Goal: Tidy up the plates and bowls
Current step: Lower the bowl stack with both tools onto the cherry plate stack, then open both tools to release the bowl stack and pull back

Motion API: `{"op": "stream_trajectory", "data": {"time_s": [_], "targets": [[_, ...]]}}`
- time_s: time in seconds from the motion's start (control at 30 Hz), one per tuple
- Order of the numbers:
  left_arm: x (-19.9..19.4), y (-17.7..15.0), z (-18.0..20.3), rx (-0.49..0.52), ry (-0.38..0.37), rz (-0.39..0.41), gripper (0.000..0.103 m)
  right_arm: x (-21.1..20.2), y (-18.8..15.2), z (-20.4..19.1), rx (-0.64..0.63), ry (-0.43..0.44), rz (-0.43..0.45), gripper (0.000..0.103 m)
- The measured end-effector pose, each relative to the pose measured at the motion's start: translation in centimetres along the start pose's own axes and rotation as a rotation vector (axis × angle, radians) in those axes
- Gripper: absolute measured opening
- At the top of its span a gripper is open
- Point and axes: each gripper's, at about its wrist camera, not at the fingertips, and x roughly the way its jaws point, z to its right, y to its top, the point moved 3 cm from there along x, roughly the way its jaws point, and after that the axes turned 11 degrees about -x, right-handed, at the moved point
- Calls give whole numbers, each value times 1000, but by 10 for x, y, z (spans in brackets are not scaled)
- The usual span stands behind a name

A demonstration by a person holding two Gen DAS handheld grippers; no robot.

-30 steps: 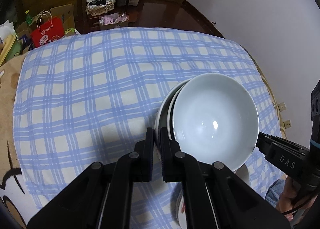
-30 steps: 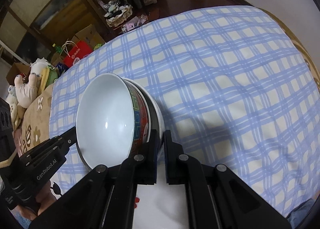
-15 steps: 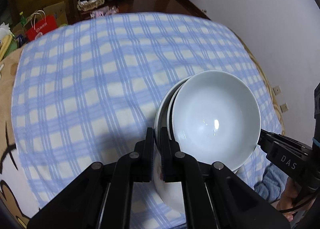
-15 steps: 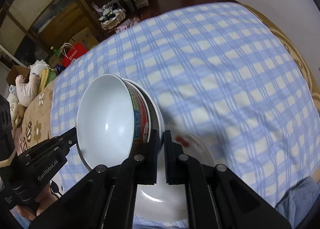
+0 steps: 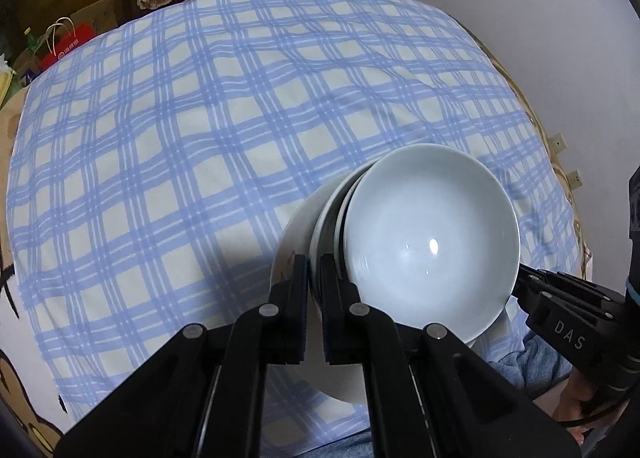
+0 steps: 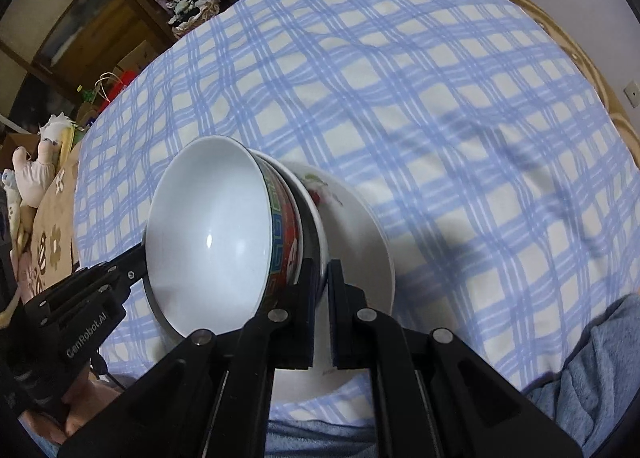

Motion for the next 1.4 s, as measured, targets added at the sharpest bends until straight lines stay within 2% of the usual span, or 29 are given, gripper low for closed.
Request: {"op": "stream_trajectory", "data": {"time_s": [0.23, 0.4, 0.5, 0.57, 0.67, 1.03, 1.13, 1.17, 1.27, 1.37, 1.4], "targets": [[1, 1, 1, 9, 10, 6, 5, 0, -1, 1, 8, 8, 18, 7], [-1, -2, 2, 50, 59, 55, 15, 0, 1, 7, 74, 48, 23, 9], [-2, -2, -2, 34, 63, 48, 19, -1, -1, 4, 41, 25, 41, 9], [-2, -3, -4, 30, 66, 37, 21, -2, -3, 3, 20, 5, 50, 14], [-4, -6, -4, 40, 84, 31, 24, -3, -7, 5, 30, 20, 37, 17], [-8, -13, -3, 65, 111, 39, 24, -6, -17, 7, 20, 34, 25, 17], [-10, -12, -5, 61, 82, 40, 23, -7, -17, 8, 19, 48, 23, 17], [-13, -11, -6, 61, 65, 52, 21, -8, -16, 8, 13, 50, 23, 17], [-34, -5, -4, 79, 32, 126, 22, -20, -12, 8, -21, 57, 70, 17], [-47, 1, -2, 83, 50, 154, 22, -33, -7, 8, -36, 51, 105, 18], [-52, 1, -1, 89, 60, 166, 23, -37, -7, 7, -37, 55, 116, 23]]}}
